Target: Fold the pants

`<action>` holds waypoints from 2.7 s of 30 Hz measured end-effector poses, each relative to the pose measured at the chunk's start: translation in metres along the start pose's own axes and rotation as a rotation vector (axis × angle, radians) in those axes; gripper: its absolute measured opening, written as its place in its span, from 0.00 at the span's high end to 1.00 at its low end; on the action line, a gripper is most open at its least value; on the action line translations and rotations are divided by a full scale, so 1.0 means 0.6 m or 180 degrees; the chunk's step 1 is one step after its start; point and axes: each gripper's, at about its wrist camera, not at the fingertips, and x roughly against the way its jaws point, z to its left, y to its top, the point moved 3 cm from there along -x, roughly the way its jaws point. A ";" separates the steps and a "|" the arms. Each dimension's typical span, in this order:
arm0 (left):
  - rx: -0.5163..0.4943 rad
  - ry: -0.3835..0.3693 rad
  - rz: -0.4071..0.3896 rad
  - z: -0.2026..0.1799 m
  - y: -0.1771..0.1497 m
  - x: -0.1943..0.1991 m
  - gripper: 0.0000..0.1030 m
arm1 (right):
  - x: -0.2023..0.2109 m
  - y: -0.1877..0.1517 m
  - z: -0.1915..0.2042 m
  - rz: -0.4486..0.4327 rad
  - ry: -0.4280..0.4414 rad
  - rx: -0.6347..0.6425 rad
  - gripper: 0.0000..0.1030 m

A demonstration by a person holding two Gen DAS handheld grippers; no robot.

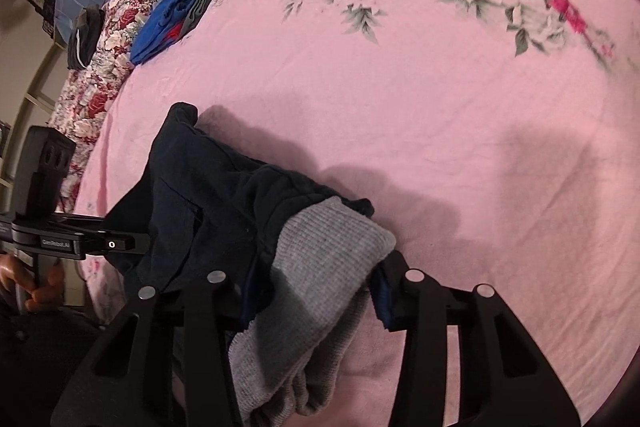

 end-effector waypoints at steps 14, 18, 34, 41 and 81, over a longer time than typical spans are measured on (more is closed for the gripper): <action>-0.0061 0.0064 -0.0211 0.010 -0.016 0.009 0.59 | 0.049 -0.044 0.102 -0.0875 -0.1049 0.1173 0.64; -0.0125 0.0049 -0.0286 0.012 -0.026 0.022 0.61 | 0.062 -0.051 0.128 -0.1084 -0.1204 0.1434 0.65; 0.0136 -0.0214 -0.0296 0.025 -0.026 0.009 0.54 | -0.012 0.007 -0.044 -0.0097 0.0487 -0.0344 0.46; 0.0334 -0.0300 -0.0207 0.034 -0.032 0.011 0.54 | -0.028 -0.001 -0.063 0.0006 0.0999 -0.0591 0.32; -0.0528 -0.0601 -0.1736 0.336 0.205 0.485 0.73 | -0.019 0.385 0.548 -0.1554 -0.0106 0.0998 0.63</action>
